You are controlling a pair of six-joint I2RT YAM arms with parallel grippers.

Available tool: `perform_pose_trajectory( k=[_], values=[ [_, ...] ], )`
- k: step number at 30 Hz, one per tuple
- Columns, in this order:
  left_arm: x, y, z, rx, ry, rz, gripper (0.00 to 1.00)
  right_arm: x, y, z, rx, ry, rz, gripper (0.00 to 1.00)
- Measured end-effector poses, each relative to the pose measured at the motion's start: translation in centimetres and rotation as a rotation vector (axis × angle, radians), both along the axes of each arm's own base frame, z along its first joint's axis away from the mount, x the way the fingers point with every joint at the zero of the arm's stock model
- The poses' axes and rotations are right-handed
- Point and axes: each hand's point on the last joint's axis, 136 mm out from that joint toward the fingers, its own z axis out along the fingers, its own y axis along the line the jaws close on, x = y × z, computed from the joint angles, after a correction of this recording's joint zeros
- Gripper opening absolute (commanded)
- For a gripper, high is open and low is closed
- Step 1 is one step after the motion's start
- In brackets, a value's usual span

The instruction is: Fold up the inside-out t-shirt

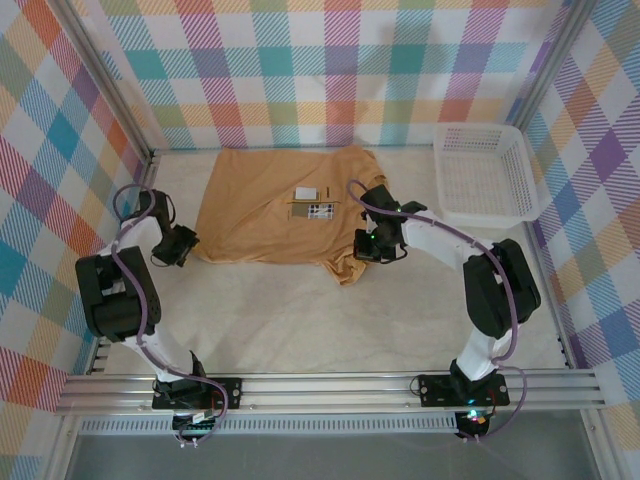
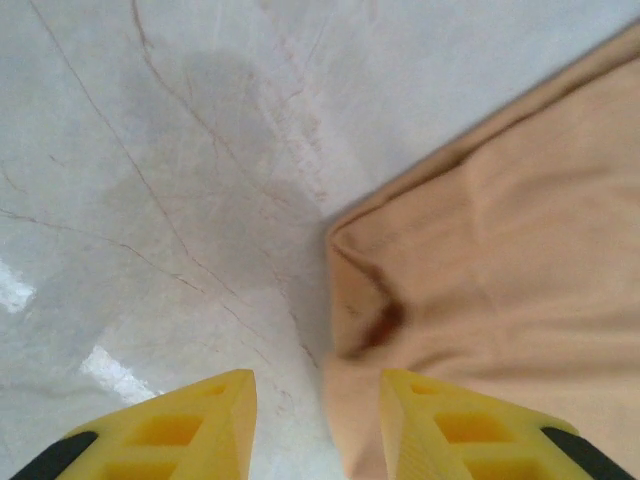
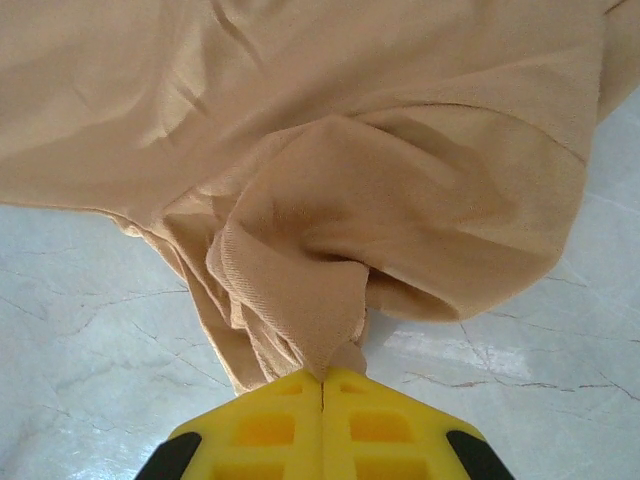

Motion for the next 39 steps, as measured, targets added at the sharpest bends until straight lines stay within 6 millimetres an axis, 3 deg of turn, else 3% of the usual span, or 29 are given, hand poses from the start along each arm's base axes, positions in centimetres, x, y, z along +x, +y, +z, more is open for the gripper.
perform_pose_trajectory(
  k=[2,5,7,12,17,20,24,25,28,31,34,36,39],
  values=[
    [-0.4,0.4,2.0,0.046,-0.03,0.0,0.63,0.0,0.0,-0.2,-0.001,0.005,0.002,0.0],
    [-0.6,0.6,5.1,0.087,-0.097,-0.002,0.64,0.0,0.0,-0.4,-0.006,0.013,0.005,0.0],
    [-0.2,0.7,5.8,0.094,-0.115,-0.003,0.63,0.0,0.1,-0.5,-0.008,0.015,0.007,0.0],
    [-0.1,0.4,2.2,0.07,-0.019,-0.015,0.6,0.1,0.1,-0.3,-0.006,0.012,0.008,0.0],
    [-0.1,0.1,-1.8,0.036,0.07,-0.023,0.49,0.1,0.1,-0.3,-0.007,0.014,0.008,0.0],
    [0.0,0.1,-3.6,0.022,0.107,-0.023,0.47,0.0,0.1,-0.4,-0.008,0.016,0.008,0.0],
    [1.0,0.1,-3.5,0.026,0.089,-0.026,0.49,-0.1,0.0,-0.4,-0.011,0.019,0.008,0.0],
    [1.1,0.1,-3.6,0.027,0.087,-0.029,0.41,-0.1,0.0,-0.4,-0.012,0.02,0.008,0.0],
    [1.2,0.1,-3.9,0.028,0.087,-0.03,0.04,-0.1,0.0,-0.4,-0.012,0.021,0.007,0.0],
    [1.5,0.1,-3.7,0.027,0.082,-0.034,0.0,0.1,0.1,-0.1,-0.01,0.018,0.007,0.0],
    [1.9,-0.1,-2.7,0.012,0.08,-0.036,0.0,1.2,0.2,1.7,0.0,-0.013,0.005,0.0],
    [2.6,-0.1,-0.5,0.01,0.055,-0.038,0.0,2.7,0.6,4.3,0.021,-0.078,0.008,0.0],
    [5.2,0.3,6.8,0.037,-0.086,-0.039,0.0,5.4,0.4,11.4,0.08,-0.248,-0.007,0.0]
  ],
)
